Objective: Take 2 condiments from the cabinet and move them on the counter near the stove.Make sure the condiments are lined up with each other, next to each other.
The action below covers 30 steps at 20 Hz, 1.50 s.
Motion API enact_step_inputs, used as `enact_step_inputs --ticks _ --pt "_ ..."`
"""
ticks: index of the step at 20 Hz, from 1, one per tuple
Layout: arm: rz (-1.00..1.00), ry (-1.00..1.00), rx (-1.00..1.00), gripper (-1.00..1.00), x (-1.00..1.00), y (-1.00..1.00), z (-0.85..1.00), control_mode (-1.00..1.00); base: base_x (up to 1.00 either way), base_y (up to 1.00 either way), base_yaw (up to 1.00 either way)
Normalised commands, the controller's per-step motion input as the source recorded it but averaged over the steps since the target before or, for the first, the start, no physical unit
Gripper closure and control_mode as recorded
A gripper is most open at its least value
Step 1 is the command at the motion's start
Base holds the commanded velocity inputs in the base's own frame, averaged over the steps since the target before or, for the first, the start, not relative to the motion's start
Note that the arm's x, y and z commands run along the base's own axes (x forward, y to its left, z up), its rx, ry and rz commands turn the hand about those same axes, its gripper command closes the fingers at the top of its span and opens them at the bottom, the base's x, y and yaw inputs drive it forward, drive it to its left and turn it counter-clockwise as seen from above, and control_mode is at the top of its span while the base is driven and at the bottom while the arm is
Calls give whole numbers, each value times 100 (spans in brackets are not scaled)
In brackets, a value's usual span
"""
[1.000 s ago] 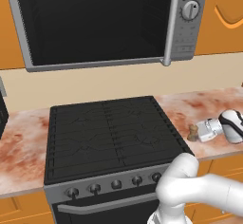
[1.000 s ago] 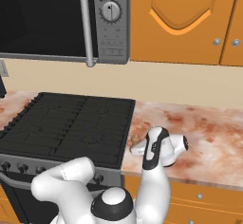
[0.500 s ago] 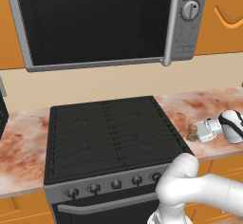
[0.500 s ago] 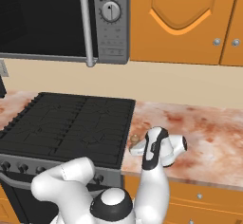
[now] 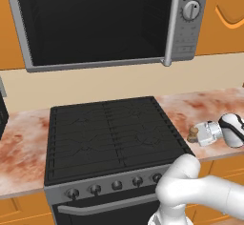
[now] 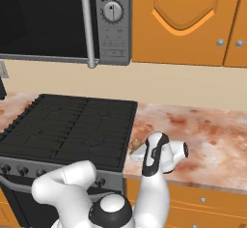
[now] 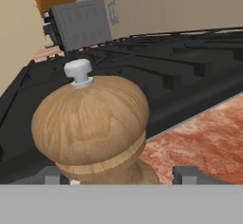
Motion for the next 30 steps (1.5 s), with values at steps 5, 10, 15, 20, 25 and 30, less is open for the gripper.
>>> enact_step_inputs --ticks 5,10,15,20,25,30 --pt "0 0 1 -100 0 0 0 -100 0 0 0" --pt "0 0 4 -100 -4 -1 2 -100 0 0 0" --pt "0 0 6 -100 -3 -10 9 -100 0 0 0" --pt "0 0 5 -100 0 -13 5 -100 0 0 0" --pt "0 0 3 -100 -7 -14 9 -100 0 0 0" --pt "0 0 1 -100 -14 -21 17 -100 0 0 0"
